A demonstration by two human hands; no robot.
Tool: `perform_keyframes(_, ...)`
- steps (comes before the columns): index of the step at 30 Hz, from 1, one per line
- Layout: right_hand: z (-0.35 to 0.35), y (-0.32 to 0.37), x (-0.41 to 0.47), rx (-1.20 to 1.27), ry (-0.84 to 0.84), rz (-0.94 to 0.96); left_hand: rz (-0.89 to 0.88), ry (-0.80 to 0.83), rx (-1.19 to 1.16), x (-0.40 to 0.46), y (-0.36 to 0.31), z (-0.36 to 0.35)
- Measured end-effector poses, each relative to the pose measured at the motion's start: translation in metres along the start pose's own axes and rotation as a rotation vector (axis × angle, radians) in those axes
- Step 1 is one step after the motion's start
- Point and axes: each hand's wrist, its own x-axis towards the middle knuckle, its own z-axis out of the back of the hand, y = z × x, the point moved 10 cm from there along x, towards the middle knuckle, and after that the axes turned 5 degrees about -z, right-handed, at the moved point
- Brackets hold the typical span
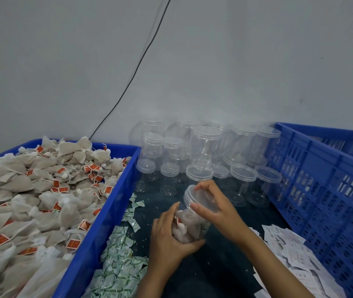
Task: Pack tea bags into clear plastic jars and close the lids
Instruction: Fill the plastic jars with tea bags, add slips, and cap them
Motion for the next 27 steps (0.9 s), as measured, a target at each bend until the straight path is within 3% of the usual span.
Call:
perform_keyframes(5, 0.009, 0.009, 0.006, 0.136, 0.168, -0.013, 0.187, 0.325, -0.497, -0.008, 0.004, -0.03)
perform_keyframes(9, 0.006, 0.007, 0.008, 0.318, 0.326, -0.109, 0.287, 0.528, -0.695, -0.019, -0.005, -0.048)
perform_keyframes(12, 0.004, 0.009, 0.009, 0.293, 0.331, -0.143, 0.306, 0.518, -0.721, -0.019, -0.007, -0.048)
perform_keyframes(18, 0.003, 0.008, 0.015, -0.008, 0.163, -0.179, 0.237, 0.308, -0.67, -0.007, -0.013, -0.035)
perform_keyframes(24, 0.004, 0.026, 0.007, 0.104, 0.322, -0.204, 0.279, 0.491, -0.773, -0.014, -0.019, -0.039)
perform_keyframes(27, 0.009, 0.023, 0.007, 0.181, 0.272, -0.231, 0.264, 0.491, -0.722, -0.013, -0.024, -0.039)
